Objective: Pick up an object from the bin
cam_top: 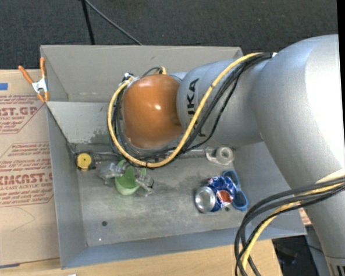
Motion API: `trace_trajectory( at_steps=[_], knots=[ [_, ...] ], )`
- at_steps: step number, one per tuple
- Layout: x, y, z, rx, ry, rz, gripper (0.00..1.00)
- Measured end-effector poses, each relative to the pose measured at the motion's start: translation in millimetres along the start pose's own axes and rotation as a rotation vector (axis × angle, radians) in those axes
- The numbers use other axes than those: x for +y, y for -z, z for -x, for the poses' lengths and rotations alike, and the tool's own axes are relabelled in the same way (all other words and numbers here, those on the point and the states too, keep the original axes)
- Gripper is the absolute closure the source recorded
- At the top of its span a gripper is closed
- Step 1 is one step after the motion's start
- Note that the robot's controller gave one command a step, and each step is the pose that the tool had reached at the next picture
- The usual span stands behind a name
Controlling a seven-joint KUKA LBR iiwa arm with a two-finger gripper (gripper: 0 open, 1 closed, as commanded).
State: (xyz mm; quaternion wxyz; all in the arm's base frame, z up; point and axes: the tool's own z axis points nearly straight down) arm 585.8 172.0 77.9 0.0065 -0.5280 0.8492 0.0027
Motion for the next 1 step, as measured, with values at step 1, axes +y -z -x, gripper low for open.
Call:
trace_trajectory(
  at_steps=[1],
  knots=[
    [-0.5, 47.4, 2.7, 0.008, -0.001, -0.002, 1.00]
  ],
)
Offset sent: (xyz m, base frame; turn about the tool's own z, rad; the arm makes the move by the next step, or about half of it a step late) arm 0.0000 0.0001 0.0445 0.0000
